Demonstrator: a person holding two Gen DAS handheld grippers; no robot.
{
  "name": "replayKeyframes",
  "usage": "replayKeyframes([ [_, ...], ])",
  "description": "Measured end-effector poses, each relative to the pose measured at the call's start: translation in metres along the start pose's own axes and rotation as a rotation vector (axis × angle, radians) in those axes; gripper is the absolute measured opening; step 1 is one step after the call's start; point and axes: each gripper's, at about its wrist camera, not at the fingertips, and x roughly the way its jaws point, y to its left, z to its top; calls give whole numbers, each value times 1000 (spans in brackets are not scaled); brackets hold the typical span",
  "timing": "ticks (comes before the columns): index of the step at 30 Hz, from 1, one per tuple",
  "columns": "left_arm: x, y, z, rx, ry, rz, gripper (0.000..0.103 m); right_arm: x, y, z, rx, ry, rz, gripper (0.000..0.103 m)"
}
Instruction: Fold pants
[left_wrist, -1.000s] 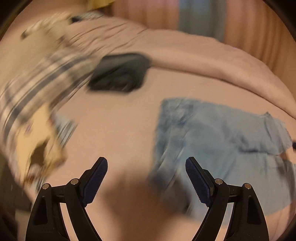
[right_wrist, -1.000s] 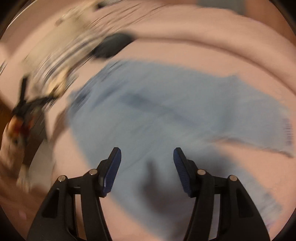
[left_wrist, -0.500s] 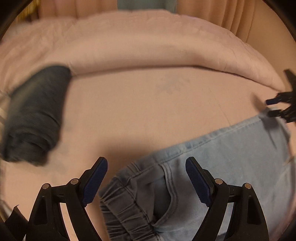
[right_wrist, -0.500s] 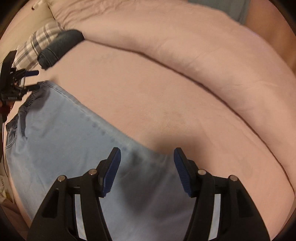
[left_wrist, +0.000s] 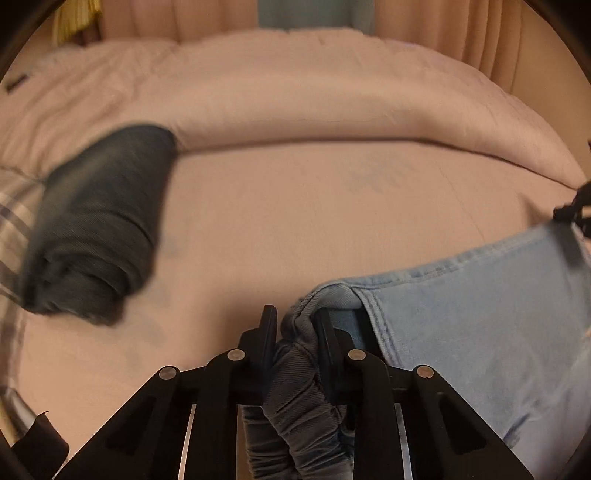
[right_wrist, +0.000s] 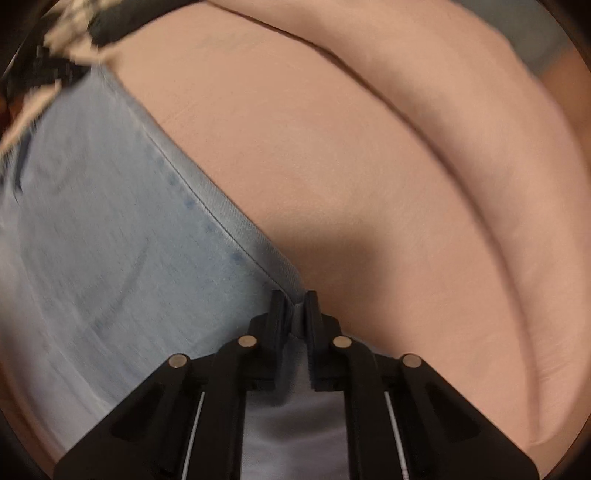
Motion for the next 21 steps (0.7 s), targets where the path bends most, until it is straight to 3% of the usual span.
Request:
replayKeyframes([
  [3, 25, 8, -6, -1, 66, 64, 28, -6, -23, 8, 104, -49, -33, 4],
  [6, 26, -8, -10, 80, 69, 134, 28, 16, -17, 11, 121, -10, -25, 5],
  [12, 18, 4, -14, 33, 53, 90, 30, -23, -44, 16, 223, -174, -138, 2],
  [14, 23, 2, -13, 47, 66, 103, 32, -31, -56, 16, 260, -163, -34, 5],
  [15, 25, -1, -12, 55, 74, 105, 32, -31, -58, 13, 276, -121, 91, 6],
  [16, 26, -3, -12, 58, 79, 104, 32, -32, -56, 10, 271, -84, 156, 5],
  [17, 27, -4, -11, 56, 83, 100, 32, -34, -52, 5, 238, -72, 160, 14],
  [18, 27, -2, -11, 53, 85, 96, 32, -37, -46, -2, 181, -72, 147, 35],
  [20, 27, 0, -11, 48, 84, 86, 33, -38, -42, -11, 131, -39, 202, 60],
  [21, 28, 3, -11, 45, 82, 83, 34, -33, -47, -15, 119, -21, 217, 60],
])
